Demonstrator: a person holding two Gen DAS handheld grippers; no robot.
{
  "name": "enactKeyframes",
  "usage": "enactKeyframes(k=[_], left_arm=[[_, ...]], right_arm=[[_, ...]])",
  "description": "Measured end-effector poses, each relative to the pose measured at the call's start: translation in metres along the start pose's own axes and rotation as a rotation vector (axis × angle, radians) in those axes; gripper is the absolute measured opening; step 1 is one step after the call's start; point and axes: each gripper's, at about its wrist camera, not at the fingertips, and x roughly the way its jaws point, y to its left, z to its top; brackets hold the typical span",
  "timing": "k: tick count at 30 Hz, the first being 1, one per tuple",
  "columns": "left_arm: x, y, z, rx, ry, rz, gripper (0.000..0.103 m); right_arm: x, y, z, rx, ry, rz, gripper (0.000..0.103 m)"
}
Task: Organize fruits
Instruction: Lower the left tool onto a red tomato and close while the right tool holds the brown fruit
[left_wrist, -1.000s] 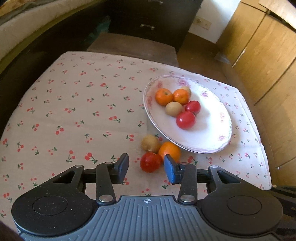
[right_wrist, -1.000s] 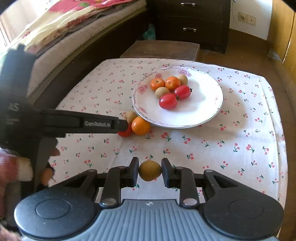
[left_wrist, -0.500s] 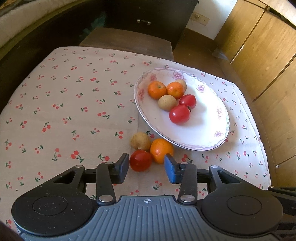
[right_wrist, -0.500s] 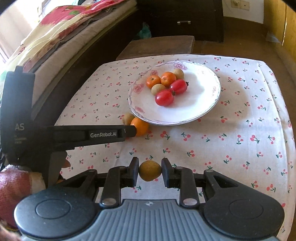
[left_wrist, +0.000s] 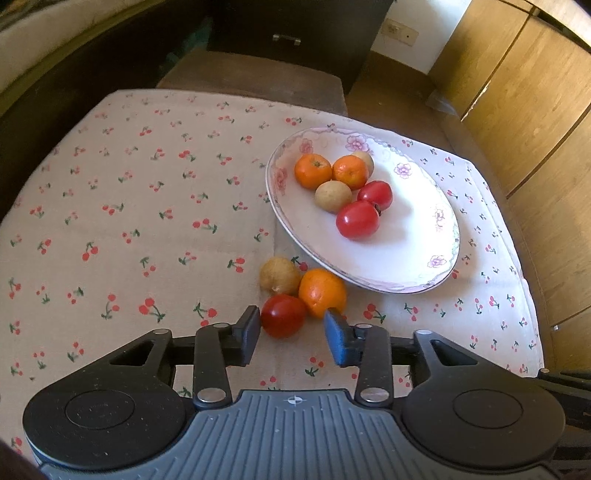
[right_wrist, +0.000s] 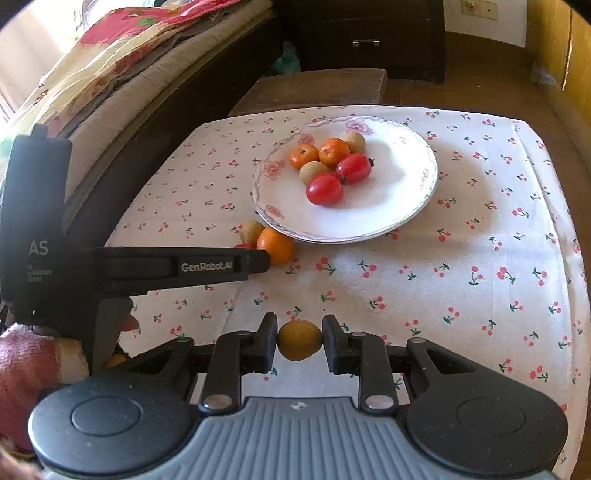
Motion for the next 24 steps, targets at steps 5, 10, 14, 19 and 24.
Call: enactKeyframes(k=[5,10,14,19,24], left_arm=[[0.003,-0.003,0.003,0.037,-0.003,0.012,0.064],[0.01,-0.01,0.004,0.054,0.005,-0.007,0.06],[0.007,-0.009,0.002,0.072,-0.001,-0.004,0.056],[0.0,-0.003,-0.001,0.066,0.007,0.001,0.035],[-0.002,0.005,-0.006,0.054,0.022,0.007,0.033]], right_arm=[[0.003,0.002,0.0,-0.007,0.004,0.0,0.028],[0.007,0.0,0.002,-0.005,0.01,-0.014,0.028],[0.008,-0.002,0.005,0.005,0.009,-0.019,0.028],[0.005,-0.001,0.004,0.005,0.002,-0.018,0.028],[0.002,0.001,0.005,0.005,-0.005,-0.012,0.028]])
